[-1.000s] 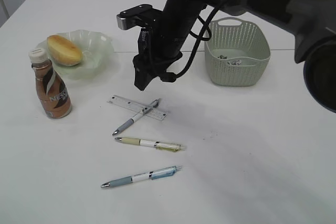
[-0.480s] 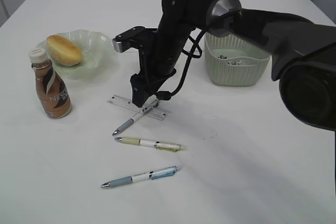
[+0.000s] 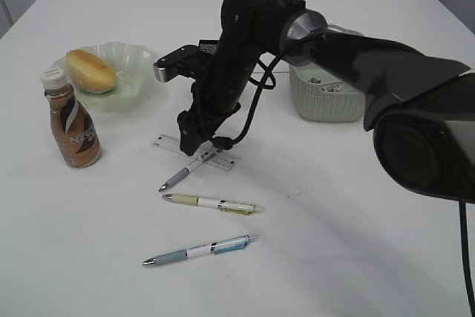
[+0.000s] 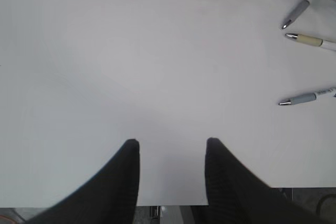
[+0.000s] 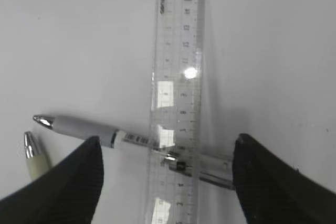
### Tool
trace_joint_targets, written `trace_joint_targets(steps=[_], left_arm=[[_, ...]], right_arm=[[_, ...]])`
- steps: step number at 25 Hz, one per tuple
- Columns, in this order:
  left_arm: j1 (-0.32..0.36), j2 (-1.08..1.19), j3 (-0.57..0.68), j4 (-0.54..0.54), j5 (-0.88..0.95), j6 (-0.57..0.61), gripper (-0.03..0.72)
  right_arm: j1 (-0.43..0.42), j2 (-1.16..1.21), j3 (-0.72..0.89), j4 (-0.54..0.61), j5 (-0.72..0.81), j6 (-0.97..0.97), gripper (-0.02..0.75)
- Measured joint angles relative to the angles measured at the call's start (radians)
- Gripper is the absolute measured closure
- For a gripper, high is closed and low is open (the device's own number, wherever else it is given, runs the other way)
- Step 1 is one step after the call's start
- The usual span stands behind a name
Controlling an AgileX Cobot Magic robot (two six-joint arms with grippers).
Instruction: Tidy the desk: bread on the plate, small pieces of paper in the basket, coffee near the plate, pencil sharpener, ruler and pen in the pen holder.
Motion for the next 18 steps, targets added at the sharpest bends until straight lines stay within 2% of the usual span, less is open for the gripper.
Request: trace_joint_targets(steps=[6, 18], left_arm=[[0.0, 0.0, 0.064, 0.002, 0.0, 0.0, 0.381], [0.0, 0.0, 0.068, 0.002, 0.0, 0.0, 0.381]], right_arm=[[0.012, 0.038, -0.025, 0.005, -0.001, 0.0, 0.176], [0.012, 0.044, -0.041, 0.007, -0.004, -0.008, 0.176]])
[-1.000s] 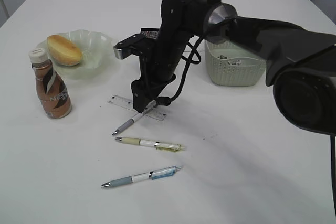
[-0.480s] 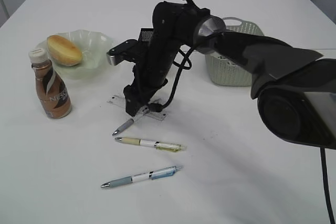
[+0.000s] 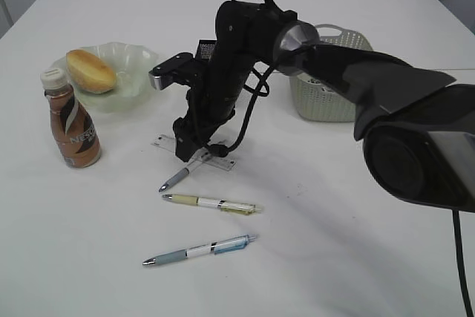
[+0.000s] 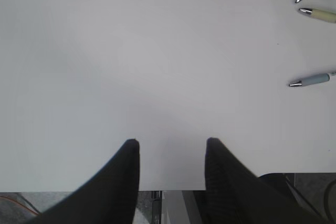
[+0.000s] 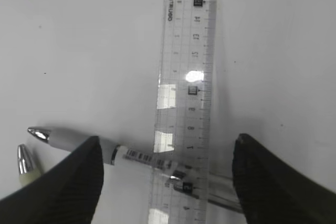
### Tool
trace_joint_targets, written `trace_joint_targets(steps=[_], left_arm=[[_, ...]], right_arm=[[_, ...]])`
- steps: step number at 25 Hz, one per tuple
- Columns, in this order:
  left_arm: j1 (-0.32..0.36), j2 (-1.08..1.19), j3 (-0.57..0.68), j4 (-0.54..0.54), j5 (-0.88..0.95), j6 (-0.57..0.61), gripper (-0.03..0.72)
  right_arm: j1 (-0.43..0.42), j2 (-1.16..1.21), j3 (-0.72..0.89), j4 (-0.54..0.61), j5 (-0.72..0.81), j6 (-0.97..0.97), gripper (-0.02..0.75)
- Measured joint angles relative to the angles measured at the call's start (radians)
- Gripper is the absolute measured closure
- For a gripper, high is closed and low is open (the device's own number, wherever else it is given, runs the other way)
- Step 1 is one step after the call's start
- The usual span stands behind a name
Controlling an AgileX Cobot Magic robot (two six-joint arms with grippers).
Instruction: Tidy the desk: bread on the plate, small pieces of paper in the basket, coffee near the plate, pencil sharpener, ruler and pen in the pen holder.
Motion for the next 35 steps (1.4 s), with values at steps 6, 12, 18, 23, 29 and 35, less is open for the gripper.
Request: trace_joint_targets(steps=[6, 12, 18, 23, 29, 35], left_arm=[[0.0, 0.0, 0.0, 0.0, 0.0, 0.0, 0.381], [0.0, 0.0, 0.0, 0.0, 0.0, 0.0, 0.381], [0.0, 0.0, 0.0, 0.0, 0.0, 0.0, 0.381], [0.0, 0.0, 0.0, 0.0, 0.0, 0.0, 0.381], [0.0, 0.0, 0.0, 0.0, 0.0, 0.0, 0.381], [0.0, 0.0, 0.0, 0.0, 0.0, 0.0, 0.381]], right_arm=[[0.0, 0.016, -0.004, 0.016, -0.056, -0.002, 0.176], [0.005, 0.018, -0.004, 0.021, -0.094, -0.007, 0.176], [0.005, 0.045, -0.004, 0.024, -0.097, -0.011, 0.176], [0.005, 0.057, -0.017, 0.024, -0.1, -0.012, 0.176], [0.007, 0.057, -0.018, 0.024, -0.1, -0.013, 0.176], [0.007, 0.057, -0.018, 0.022, -0.1, -0.013, 0.176]])
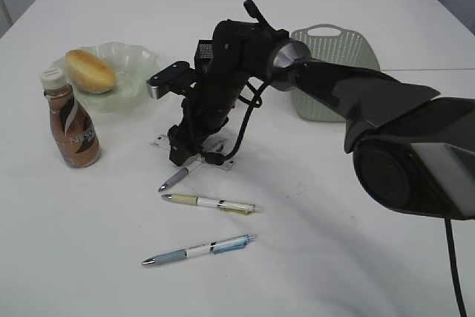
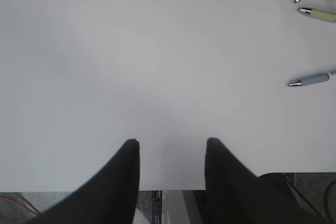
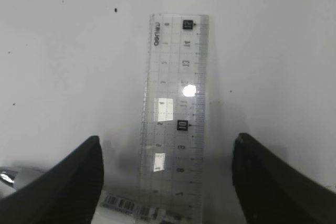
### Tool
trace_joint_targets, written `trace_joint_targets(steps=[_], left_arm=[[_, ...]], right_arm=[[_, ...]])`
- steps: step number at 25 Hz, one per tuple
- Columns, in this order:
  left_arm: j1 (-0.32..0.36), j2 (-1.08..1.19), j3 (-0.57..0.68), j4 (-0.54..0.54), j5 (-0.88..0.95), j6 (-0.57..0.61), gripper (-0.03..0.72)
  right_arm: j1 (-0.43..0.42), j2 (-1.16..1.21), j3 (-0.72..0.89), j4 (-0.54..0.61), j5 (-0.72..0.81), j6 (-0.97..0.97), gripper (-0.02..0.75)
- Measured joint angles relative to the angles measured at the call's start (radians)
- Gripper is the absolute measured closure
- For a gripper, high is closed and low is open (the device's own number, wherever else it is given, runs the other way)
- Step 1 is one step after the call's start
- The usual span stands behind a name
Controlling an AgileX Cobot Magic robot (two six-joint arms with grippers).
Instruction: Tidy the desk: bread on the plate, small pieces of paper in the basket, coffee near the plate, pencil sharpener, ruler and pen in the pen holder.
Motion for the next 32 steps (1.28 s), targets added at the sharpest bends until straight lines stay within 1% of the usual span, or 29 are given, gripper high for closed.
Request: trace_joint_targets(steps=[8, 16, 18, 19, 21, 23, 25, 27, 32], left_arm=[[0.0, 0.0, 0.0, 0.0, 0.0, 0.0, 0.381], [0.0, 0.0, 0.0, 0.0, 0.0, 0.0, 0.381], [0.0, 0.0, 0.0, 0.0, 0.0, 0.0, 0.381], [0.0, 0.0, 0.0, 0.0, 0.0, 0.0, 0.381], [0.0, 0.0, 0.0, 0.0, 0.0, 0.0, 0.381], [0.0, 0.0, 0.0, 0.0, 0.0, 0.0, 0.381], [0.0, 0.0, 0.0, 0.0, 0.0, 0.0, 0.381], [0.0, 0.0, 0.0, 0.0, 0.0, 0.0, 0.381], [0.0, 0.0, 0.0, 0.0, 0.0, 0.0, 0.381]], right_arm=[[0.0, 0.0, -0.004, -0.027, 0.0, 0.0, 0.176], [0.0, 0.0, -0.004, -0.028, 0.004, 0.0, 0.176], [0.0, 0.0, -0.006, -0.029, 0.004, 0.0, 0.186], [0.0, 0.0, -0.006, -0.029, 0.006, 0.0, 0.201], [0.0, 0.0, -0.006, -0.029, 0.012, 0.0, 0.257], [0.0, 0.0, -0.006, -0.03, 0.017, 0.0, 0.323], [0.0, 0.0, -0.006, -0.03, 0.027, 0.0, 0.408], [0.0, 0.0, -0.006, -0.03, 0.03, 0.0, 0.465], [0.0, 0.0, -0.006, -0.03, 0.032, 0.0, 0.484]])
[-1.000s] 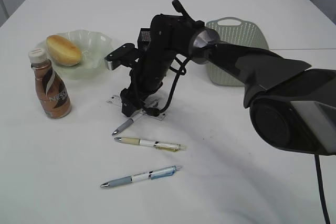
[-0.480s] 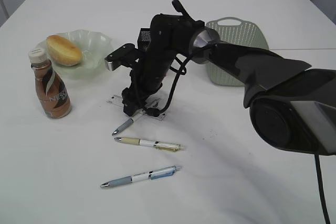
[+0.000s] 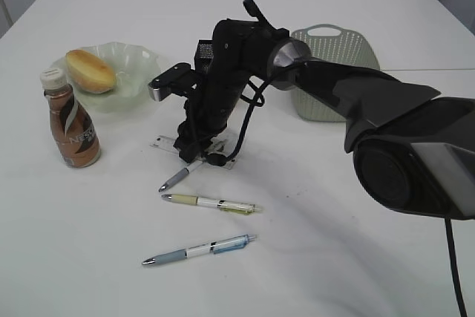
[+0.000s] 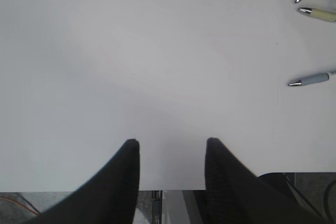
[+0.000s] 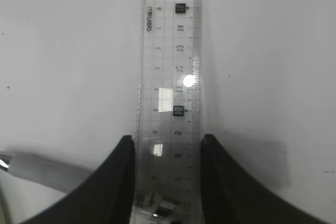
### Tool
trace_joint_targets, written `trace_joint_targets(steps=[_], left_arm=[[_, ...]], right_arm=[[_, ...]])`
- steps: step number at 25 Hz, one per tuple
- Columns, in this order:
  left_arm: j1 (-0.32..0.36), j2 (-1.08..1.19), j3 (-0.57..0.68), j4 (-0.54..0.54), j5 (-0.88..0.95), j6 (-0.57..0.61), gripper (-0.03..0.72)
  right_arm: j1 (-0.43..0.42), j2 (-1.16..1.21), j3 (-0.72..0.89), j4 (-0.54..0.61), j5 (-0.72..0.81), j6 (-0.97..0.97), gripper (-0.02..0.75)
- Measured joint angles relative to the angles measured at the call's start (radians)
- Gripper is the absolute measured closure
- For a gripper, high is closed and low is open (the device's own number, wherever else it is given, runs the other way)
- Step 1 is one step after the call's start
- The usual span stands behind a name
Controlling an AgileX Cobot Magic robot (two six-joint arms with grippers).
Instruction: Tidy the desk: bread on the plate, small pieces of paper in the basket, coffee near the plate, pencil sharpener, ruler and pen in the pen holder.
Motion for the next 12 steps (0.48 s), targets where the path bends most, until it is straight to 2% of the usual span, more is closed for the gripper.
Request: trace_joint_targets(steps=[12], left_arm=[[0.0, 0.0, 0.0, 0.0, 0.0, 0.002, 0.381]], right_arm=[[0.0, -0.004, -0.008, 0.002, 0.029, 0.0, 0.485]])
